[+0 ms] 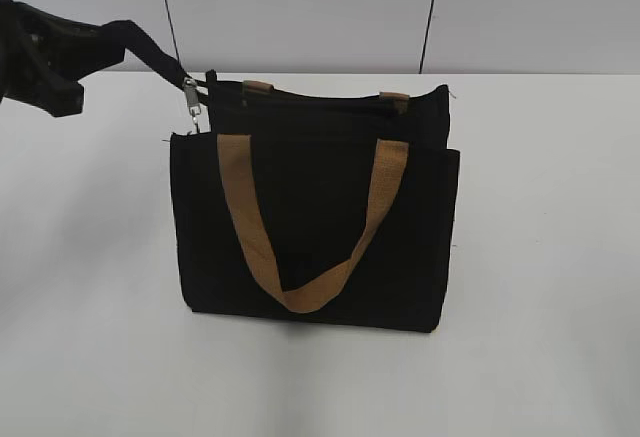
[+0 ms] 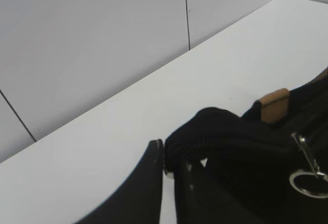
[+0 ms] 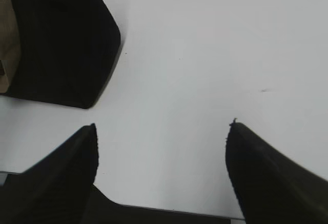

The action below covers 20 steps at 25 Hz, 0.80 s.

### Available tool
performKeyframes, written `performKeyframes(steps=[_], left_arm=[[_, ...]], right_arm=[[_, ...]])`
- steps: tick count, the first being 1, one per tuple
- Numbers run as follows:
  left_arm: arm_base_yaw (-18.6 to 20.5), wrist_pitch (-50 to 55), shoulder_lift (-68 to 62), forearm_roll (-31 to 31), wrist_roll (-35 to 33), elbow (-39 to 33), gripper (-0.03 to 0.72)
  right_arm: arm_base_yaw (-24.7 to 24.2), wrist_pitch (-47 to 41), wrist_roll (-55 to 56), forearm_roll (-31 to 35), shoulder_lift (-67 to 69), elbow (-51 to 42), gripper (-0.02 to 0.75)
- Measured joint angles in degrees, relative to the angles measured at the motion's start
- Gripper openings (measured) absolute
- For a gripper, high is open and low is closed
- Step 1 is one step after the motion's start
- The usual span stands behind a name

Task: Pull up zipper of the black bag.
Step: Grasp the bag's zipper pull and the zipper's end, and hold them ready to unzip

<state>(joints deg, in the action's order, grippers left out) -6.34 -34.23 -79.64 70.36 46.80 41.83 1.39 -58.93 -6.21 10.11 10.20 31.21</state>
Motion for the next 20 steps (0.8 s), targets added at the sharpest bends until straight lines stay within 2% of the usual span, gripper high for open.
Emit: performKeyframes(steps=[8, 13, 16, 20], left_arm=[[-2.71, 0.05, -0.10, 0.01, 3.71, 2.89, 0.022], [-3.12, 0.92, -0.10, -0.11, 5.02, 3.64, 0.022], [-3.18, 1.09, -0.10, -1.08, 5.13, 3.64, 0.022], [-3.18, 1.13, -0.10, -2.48, 5.50, 3.64, 0.022]], right_arm=[[0.00, 5.60, -12.95, 7.72, 19.74, 8.36, 0.587], [1.31, 7.44, -16.81, 11.68, 32.67, 15.20, 0.587], [6.11, 9.93, -16.78, 12.11, 40.68, 19.11, 0.587], [16.60, 15.39, -9.28, 11.03, 49.68, 23.40, 0.587]])
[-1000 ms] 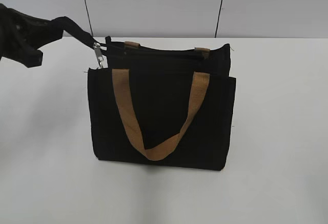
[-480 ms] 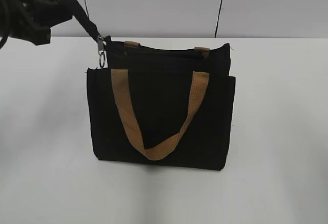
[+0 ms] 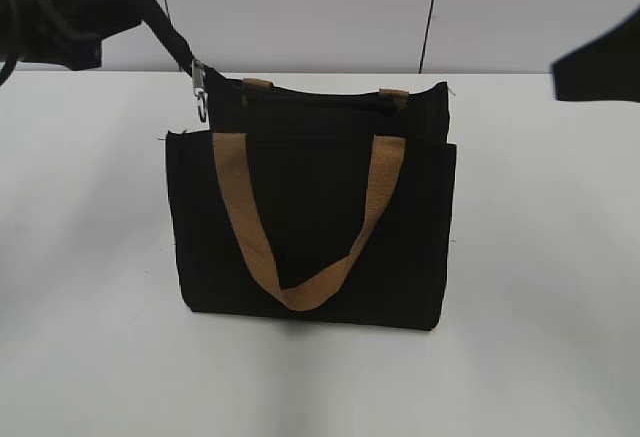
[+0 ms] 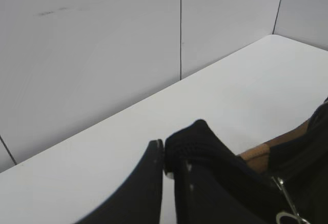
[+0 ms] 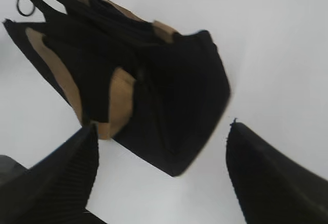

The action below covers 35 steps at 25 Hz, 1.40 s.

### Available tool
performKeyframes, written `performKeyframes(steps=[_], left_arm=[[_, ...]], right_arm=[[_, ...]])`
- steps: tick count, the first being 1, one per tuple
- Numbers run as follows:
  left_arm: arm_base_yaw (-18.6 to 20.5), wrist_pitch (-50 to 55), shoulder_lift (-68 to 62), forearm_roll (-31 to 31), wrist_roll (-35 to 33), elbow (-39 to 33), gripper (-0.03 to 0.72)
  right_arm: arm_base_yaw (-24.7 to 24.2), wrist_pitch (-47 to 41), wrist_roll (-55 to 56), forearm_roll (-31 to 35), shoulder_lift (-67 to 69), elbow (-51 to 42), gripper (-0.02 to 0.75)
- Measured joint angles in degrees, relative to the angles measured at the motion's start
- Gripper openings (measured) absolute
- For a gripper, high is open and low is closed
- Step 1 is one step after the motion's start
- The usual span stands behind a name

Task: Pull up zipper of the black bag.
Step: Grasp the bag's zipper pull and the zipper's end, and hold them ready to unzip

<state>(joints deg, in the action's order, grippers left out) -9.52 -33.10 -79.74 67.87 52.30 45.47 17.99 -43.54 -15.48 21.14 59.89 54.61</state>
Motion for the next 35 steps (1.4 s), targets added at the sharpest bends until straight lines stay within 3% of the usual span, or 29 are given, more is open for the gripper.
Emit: performKeyframes(steps=[5, 11, 14, 20, 26, 35], left_arm=[[-0.07, -0.12, 0.00, -1.06, 1.11, 0.00, 0.021], [-0.07, -1.09, 0.00, -1.17, 1.25, 0.00, 0.021], [-0.07, -1.15, 0.00, -1.17, 1.25, 0.00, 0.021], [-0.07, -1.41, 0.00, -1.17, 1.25, 0.00, 0.020], [-0.07, -2.36, 0.00, -1.17, 1.25, 0.00, 0.020], [-0.07, -3.53, 0.00, -1.11, 1.25, 0.00, 0.020]], right_arm=[[13.90, 7.72, 8.64, -2.41, 12.96, 6.25, 0.540], [24.49, 17.20, 9.59, -2.49, 27.68, 14.44, 0.388], [25.65, 17.88, 9.59, -2.03, 34.37, 19.10, 0.324], [25.76, 17.67, 9.69, -0.34, 42.18, 25.41, 0.296], [25.76, 18.25, 9.80, -0.15, 44.41, 26.16, 0.281], [25.76, 21.34, 11.09, -0.15, 45.70, 26.16, 0.142]])
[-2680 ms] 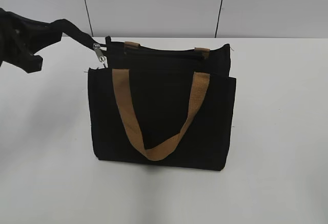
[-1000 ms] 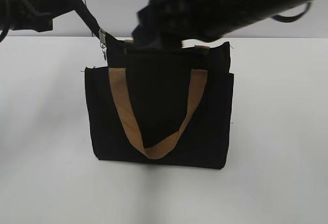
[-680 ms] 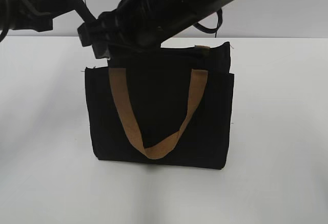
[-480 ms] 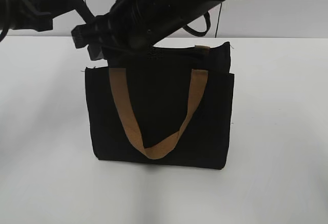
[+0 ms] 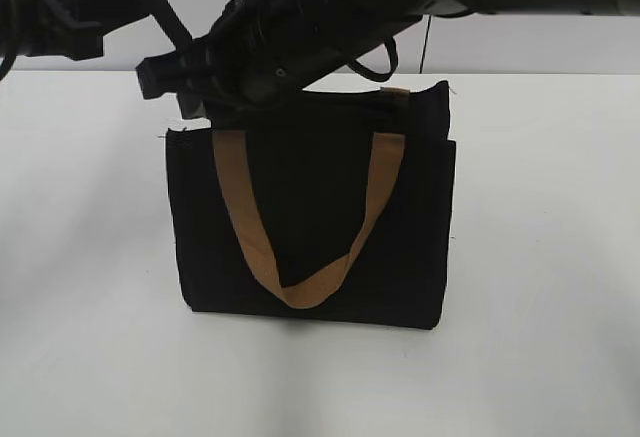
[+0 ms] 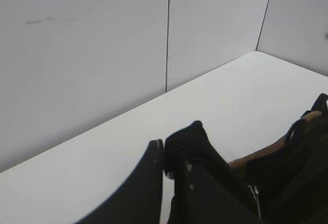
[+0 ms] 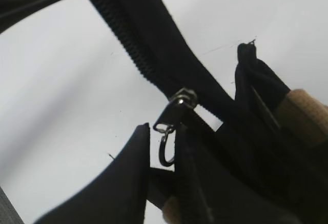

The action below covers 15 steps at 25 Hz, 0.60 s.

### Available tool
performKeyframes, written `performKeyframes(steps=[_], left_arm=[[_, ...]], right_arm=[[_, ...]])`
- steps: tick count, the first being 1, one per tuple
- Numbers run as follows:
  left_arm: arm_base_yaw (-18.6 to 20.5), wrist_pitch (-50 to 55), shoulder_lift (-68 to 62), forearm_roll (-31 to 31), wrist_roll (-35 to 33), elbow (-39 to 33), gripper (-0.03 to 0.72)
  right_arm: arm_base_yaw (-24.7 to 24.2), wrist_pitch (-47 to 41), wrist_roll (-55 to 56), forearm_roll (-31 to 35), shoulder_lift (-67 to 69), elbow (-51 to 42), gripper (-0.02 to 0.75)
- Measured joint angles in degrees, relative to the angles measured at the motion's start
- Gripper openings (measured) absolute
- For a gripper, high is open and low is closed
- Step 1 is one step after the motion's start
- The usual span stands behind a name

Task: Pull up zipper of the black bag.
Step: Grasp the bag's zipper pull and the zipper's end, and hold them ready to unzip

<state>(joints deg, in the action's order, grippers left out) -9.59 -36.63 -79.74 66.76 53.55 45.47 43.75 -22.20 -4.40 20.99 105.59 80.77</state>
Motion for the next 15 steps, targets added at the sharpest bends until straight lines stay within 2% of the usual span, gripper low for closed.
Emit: performKeyframes(steps=[5, 12, 15], left_arm=[[0.00, -0.71, 0.00, 0.00, 0.00, 0.00, 0.020], [0.00, -0.11, 0.00, 0.14, 0.05, 0.00, 0.020], [0.00, 1.83, 0.00, 2.80, 0.21, 0.00, 0.020]], right_arm=[[0.00, 0.36, 0.64, 0.00, 0.52, 0.00, -0.003], [-0.06, -0.91, 0.64, 0.00, 0.21, 0.00, -0.015], [-0.06, -1.91, 0.38, 0.00, -1.44, 0.00, -0.015]])
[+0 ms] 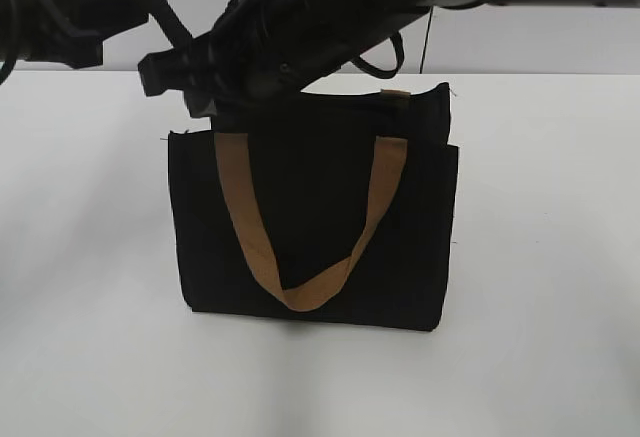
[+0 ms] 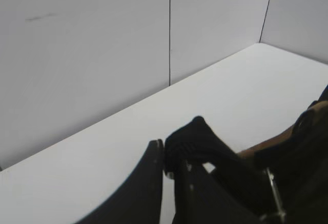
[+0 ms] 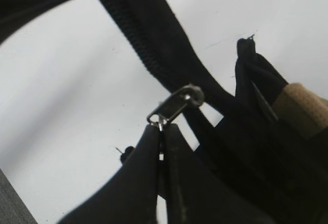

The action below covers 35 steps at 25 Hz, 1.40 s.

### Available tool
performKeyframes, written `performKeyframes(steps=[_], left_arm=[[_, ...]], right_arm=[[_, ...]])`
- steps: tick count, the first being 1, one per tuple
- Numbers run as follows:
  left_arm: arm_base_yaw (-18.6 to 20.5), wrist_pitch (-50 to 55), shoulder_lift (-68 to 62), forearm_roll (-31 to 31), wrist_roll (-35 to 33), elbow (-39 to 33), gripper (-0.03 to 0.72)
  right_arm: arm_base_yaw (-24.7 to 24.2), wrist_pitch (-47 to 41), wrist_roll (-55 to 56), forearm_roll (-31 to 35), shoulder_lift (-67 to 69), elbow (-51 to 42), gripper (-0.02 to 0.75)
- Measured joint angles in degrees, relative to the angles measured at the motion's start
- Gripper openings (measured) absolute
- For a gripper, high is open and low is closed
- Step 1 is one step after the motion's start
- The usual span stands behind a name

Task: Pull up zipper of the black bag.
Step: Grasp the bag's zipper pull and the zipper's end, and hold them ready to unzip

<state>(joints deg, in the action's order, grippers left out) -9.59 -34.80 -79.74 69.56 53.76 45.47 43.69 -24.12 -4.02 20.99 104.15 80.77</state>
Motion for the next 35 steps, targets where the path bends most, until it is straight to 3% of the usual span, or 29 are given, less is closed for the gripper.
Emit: performKeyframes(steps=[5, 10, 13, 29, 35], left_arm=[[0.00, 3.15, 0.00, 11.36, 8.62, 0.00, 0.020], [0.00, 4.39, 0.57, 27.42, 27.34, 0.00, 0.020], [0.21, 5.19, 2.12, 29.57, 34.84, -0.21, 0.020], [1.33, 7.21, 3.25, 30.42, 38.01, -6.36, 0.020], [1.33, 7.69, 3.29, 30.42, 38.01, -6.36, 0.020]], right_arm=[[0.00, -3.11, -0.12, 0.00, -2.95, 0.04, -0.015], [0.00, -8.73, -0.85, 0.00, -3.28, 0.04, -0.015], [0.00, -9.93, -1.26, -0.05, -3.38, 0.04, -0.015], [-3.72, -9.81, -1.46, -0.09, -4.69, 0.04, -0.015], [-5.55, -15.52, -1.46, -2.26, -6.69, 0.04, -0.015]])
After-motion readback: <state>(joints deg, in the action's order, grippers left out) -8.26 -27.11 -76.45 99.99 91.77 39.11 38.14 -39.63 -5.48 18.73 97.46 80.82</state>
